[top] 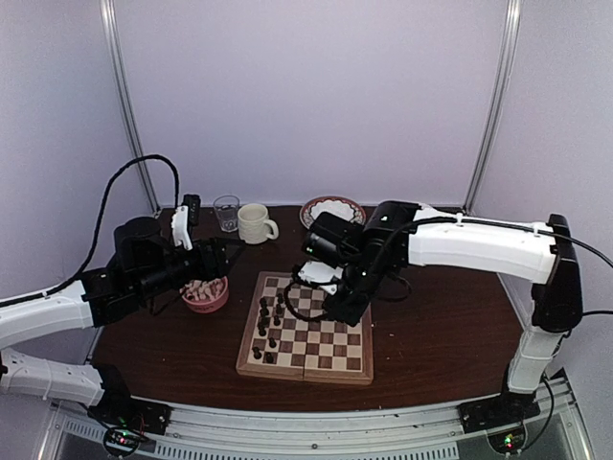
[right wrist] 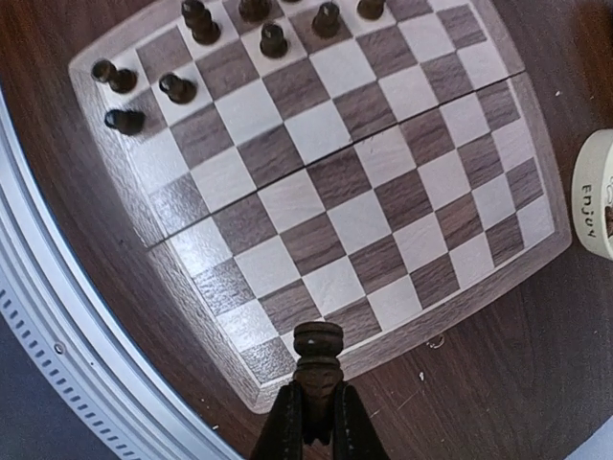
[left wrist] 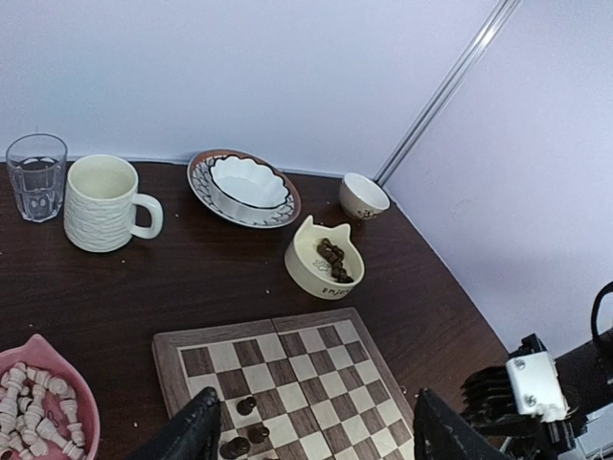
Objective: Set up the chess pieces on the board
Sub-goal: Pass from the left arm to the right, then place the knight on the chessboard.
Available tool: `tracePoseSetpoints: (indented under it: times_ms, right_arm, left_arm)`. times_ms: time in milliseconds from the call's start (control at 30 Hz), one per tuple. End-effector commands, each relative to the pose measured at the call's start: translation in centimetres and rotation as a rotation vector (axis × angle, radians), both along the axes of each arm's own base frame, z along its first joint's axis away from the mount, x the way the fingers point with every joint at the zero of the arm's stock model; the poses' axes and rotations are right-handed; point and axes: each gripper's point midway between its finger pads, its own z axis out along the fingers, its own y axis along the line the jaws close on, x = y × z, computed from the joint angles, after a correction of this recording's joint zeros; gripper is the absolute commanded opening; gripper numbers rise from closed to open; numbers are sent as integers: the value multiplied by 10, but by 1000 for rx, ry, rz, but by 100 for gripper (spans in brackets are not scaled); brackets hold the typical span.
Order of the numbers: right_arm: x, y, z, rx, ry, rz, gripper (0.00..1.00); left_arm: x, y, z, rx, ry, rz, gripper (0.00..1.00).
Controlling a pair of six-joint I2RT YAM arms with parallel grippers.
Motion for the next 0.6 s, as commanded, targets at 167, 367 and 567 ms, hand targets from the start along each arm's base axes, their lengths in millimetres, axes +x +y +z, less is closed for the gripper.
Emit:
tracePoseSetpoints:
  times_ms: [167, 367, 567]
  right_arm:
    - [-10, -36, -55, -390, 119, 106, 0]
    - [-12, -33, -78, -432, 156, 141, 0]
    - [-10, -32, -90, -471, 176, 161, 1]
  left_arm:
    - [8, 12, -2, 55, -32, 68, 69]
    - [8, 11, -3, 56, -30, 64, 69]
    - [6, 9, -2, 55, -32, 47, 69]
